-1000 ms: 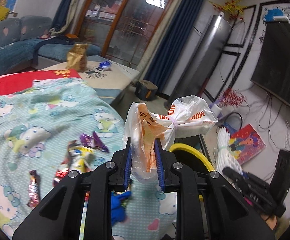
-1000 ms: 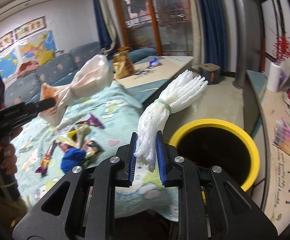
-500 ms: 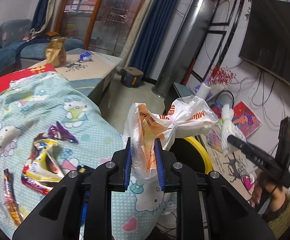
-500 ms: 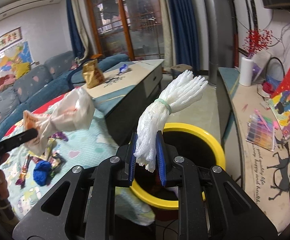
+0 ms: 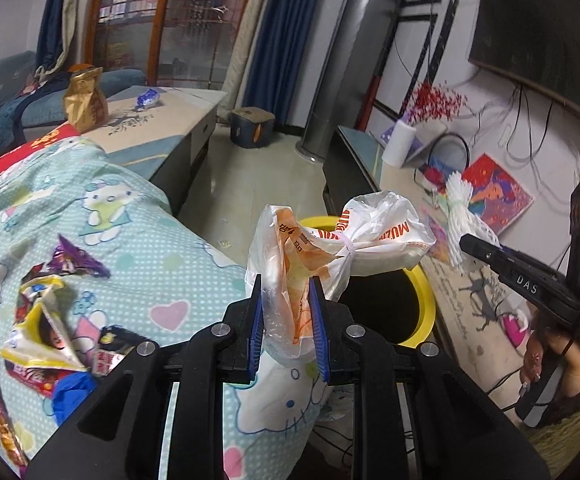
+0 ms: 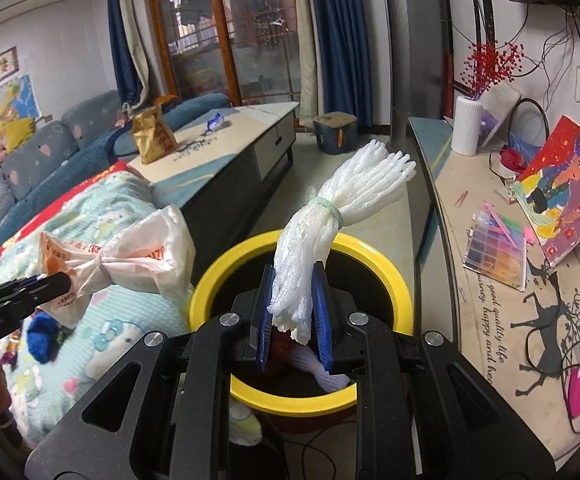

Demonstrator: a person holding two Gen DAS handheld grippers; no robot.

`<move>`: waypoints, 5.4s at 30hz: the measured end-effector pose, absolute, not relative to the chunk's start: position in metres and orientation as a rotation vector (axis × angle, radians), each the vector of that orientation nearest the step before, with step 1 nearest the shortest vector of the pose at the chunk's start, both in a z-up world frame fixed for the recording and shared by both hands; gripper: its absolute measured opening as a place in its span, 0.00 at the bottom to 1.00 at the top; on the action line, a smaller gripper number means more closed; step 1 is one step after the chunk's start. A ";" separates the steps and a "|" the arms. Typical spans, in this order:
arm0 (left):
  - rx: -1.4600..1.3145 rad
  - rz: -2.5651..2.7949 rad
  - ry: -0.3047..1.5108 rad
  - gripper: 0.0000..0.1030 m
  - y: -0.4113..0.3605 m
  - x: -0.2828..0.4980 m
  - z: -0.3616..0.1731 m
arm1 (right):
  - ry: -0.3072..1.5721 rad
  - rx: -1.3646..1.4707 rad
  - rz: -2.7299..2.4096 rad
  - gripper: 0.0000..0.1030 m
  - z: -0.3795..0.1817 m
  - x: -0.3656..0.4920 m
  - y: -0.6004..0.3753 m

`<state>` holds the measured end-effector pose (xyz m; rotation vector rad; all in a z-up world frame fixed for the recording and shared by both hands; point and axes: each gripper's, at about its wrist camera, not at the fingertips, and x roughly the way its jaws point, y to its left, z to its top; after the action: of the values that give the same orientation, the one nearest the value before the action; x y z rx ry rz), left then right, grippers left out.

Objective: Collect trash
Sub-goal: 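Open both tools to drop the white bag and foam net into the bin, then move both open tools back over the remaining wrappers on the bedspread, then grasp the blue glove with the right tool while the left tool grasps candy wrappers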

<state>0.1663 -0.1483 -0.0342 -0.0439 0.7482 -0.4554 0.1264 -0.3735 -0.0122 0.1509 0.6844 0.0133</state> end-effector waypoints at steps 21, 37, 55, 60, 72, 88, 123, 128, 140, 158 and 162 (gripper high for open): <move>-0.028 -0.511 0.804 0.77 -0.206 0.209 -0.066 | 0.785 0.197 0.023 0.41 -0.047 0.142 -0.390; -0.120 -0.383 0.648 0.94 -0.151 0.171 -0.021 | 0.640 0.180 0.014 0.70 -0.008 0.125 -0.370; -0.155 -0.243 0.576 0.94 -0.083 0.141 -0.002 | 0.568 0.136 0.178 0.73 0.020 0.106 -0.302; -0.179 -0.206 0.565 0.94 -0.064 0.137 0.001 | 0.563 0.132 0.226 0.74 0.023 0.101 -0.285; -0.239 -0.096 0.557 0.94 -0.005 0.130 -0.002 | 0.589 0.091 0.350 0.74 0.019 0.089 -0.229; -0.271 0.013 0.595 0.93 0.061 0.125 -0.014 | 0.663 -0.001 0.525 0.74 0.000 0.078 -0.144; -0.372 -0.253 0.859 0.11 0.054 0.164 -0.071 | 0.872 -0.045 0.663 0.10 -0.063 0.108 -0.080; -0.343 -0.244 0.815 0.07 0.050 0.160 -0.062 | 0.857 -0.048 0.680 0.04 -0.059 0.103 -0.080; -0.331 -0.243 0.677 0.05 0.054 0.142 -0.019 | 0.793 -0.039 0.711 0.02 -0.035 0.084 -0.092; -0.309 -0.247 0.570 0.04 0.050 0.119 0.022 | 0.707 -0.025 0.697 0.02 -0.007 0.074 -0.109; -0.304 -0.253 0.560 0.04 0.045 0.117 0.027 | 0.694 -0.011 0.678 0.02 -0.002 0.076 -0.118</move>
<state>0.1172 0.0447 0.0267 -0.3035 0.5595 -0.2529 0.0757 -0.1182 -0.0021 -0.0111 0.6943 0.6785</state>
